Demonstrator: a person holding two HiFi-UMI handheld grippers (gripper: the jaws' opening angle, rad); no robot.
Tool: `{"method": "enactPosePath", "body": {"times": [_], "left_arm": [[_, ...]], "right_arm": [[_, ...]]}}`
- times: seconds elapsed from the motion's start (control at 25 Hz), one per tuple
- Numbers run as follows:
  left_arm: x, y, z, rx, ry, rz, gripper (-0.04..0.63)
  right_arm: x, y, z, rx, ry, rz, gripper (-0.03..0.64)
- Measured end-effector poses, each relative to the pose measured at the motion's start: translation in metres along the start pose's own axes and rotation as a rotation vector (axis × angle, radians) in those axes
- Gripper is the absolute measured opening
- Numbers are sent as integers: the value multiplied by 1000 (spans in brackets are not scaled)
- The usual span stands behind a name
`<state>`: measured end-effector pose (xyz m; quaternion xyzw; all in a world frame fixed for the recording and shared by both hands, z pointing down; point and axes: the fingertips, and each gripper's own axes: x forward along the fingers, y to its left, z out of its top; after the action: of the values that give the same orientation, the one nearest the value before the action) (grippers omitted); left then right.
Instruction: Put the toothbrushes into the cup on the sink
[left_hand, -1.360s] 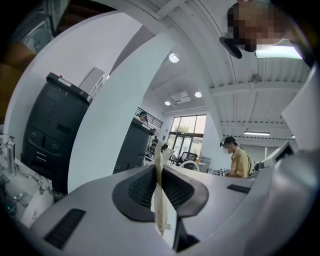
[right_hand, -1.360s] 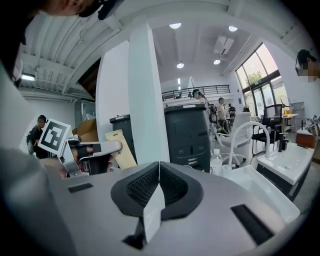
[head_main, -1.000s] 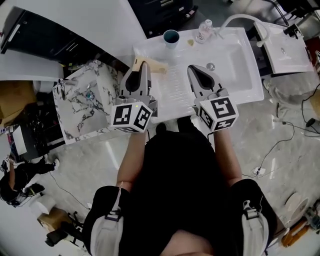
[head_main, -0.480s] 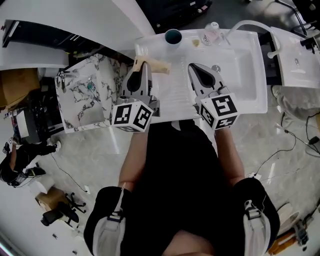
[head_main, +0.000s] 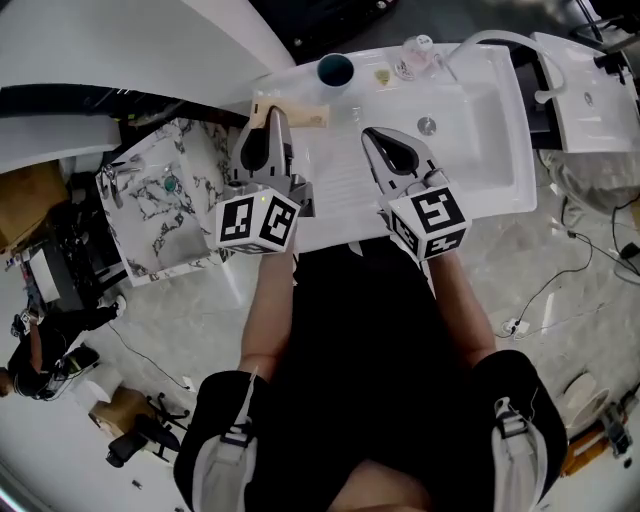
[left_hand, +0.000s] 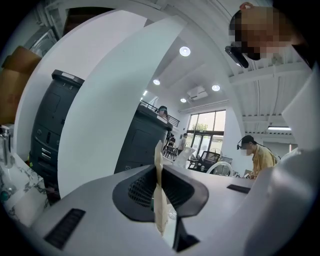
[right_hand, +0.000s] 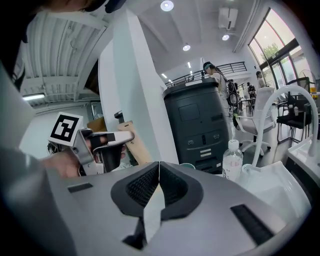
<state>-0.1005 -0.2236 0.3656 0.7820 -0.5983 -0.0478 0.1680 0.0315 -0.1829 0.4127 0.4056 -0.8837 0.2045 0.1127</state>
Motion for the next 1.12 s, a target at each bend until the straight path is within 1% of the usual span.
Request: {"method": "enactPosePath", "body": {"times": [0.08,0.28,0.64,0.8,0.88,0.96,1.12], "left_arm": [[12,4,3,-13,-7,-11,40],[35,10,6,-41,0,-47,40],[76,18,4,-49,4,-103,40],[90,20,0,-58,2,-108,40],[95,21,-5,-49,4,-105,40],[101,24,-12,-42,14,-99,40],[110,28,-24,-58,37,-91,40]], "right_arm": [[5,-3,1,0,6,-13,31],[13,-12,3,41,14,-59,31],[24,-27,4,62,19,-127,31],[24,-31,1,73,26,-143,31],[23,-33,-2,76,30,-149,31],[23,-32,0,77,29,-149,31],[22,-37,1,70,30,-163,31]]}}
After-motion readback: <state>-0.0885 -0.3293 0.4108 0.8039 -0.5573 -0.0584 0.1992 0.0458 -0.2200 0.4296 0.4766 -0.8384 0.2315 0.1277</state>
